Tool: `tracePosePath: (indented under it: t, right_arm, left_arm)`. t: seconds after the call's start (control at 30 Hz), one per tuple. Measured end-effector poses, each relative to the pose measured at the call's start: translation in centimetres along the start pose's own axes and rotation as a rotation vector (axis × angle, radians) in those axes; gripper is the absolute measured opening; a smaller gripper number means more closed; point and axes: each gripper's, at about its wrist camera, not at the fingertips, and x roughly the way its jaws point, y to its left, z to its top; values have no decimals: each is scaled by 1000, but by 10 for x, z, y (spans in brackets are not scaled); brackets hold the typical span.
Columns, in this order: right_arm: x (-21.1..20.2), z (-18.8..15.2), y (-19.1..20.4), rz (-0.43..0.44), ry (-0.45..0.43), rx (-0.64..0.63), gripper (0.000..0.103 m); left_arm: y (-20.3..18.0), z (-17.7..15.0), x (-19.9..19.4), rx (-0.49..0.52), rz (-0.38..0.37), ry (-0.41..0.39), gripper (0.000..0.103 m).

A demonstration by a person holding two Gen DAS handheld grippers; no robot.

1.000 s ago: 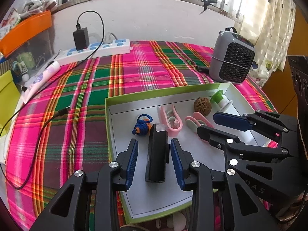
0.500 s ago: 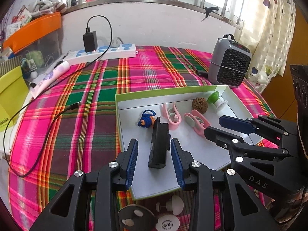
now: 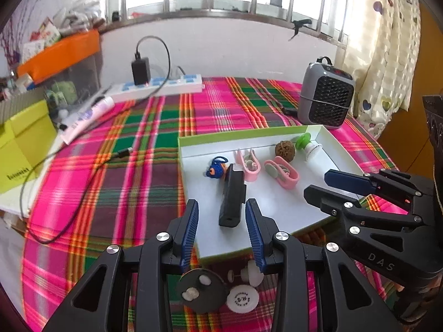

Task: Organize objects
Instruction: 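Move both tools back toward the black disc and walnut beside the tray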

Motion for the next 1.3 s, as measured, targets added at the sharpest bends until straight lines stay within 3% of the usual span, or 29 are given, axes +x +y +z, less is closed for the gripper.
tracePosePath:
  t: [0.57,0.9,1.07,1.3]
  right_arm:
    - [-31,-24,9,7,-47,6,35]
    - [-33,-45,8,10,-22,22,35]
    - [-30,-52,7,29,-10,32,44]
    - [-21,-57,5,34,20,43,45]
  left_arm:
    - [6,-26,-32,-35,-40,-32,34]
    - [21,-46,-43,-69,-54,-41,38]
    - [26,-58,-41,-82,-69,-21,40]
    - [27,-69,-37,-88,-112,0,41]
